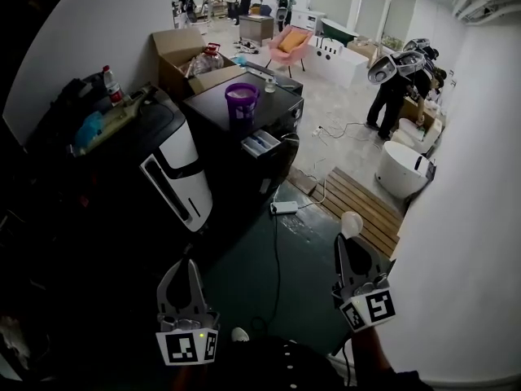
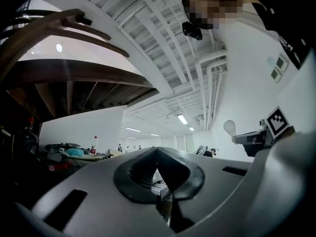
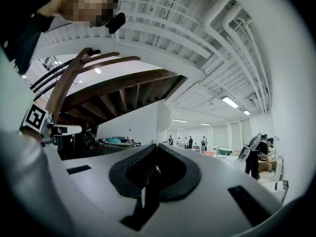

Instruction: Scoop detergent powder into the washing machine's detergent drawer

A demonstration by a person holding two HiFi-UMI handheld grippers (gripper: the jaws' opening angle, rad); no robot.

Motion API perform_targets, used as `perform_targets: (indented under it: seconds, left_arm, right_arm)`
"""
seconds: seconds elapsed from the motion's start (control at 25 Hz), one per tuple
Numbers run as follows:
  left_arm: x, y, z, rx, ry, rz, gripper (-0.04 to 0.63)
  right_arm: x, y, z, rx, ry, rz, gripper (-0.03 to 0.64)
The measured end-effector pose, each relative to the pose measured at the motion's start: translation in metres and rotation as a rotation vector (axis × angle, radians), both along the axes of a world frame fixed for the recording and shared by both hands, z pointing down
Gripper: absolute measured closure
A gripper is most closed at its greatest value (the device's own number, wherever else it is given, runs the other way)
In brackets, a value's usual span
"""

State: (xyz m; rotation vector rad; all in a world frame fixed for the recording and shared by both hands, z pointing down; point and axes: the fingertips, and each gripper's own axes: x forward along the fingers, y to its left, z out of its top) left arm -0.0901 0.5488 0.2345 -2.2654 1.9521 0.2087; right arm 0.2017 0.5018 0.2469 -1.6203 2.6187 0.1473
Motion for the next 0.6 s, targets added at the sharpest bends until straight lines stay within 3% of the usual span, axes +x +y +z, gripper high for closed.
perform_targets:
  seconds: [0.28, 0.6]
  left_arm:
    - [-0.023, -0.004, 0.005, -0.012, -0.004, 0.039, 0.581]
    - [-0.035, -0.020, 0.017, -0.027, -0.006, 0.052, 0.580]
  right_arm:
    - [-0.031, 0.001, 0.006, -0.011, -0.005, 0.013, 0.584]
    - [-0.036, -0.005, 0.023, -0.038, -0.009, 0.033, 0.583]
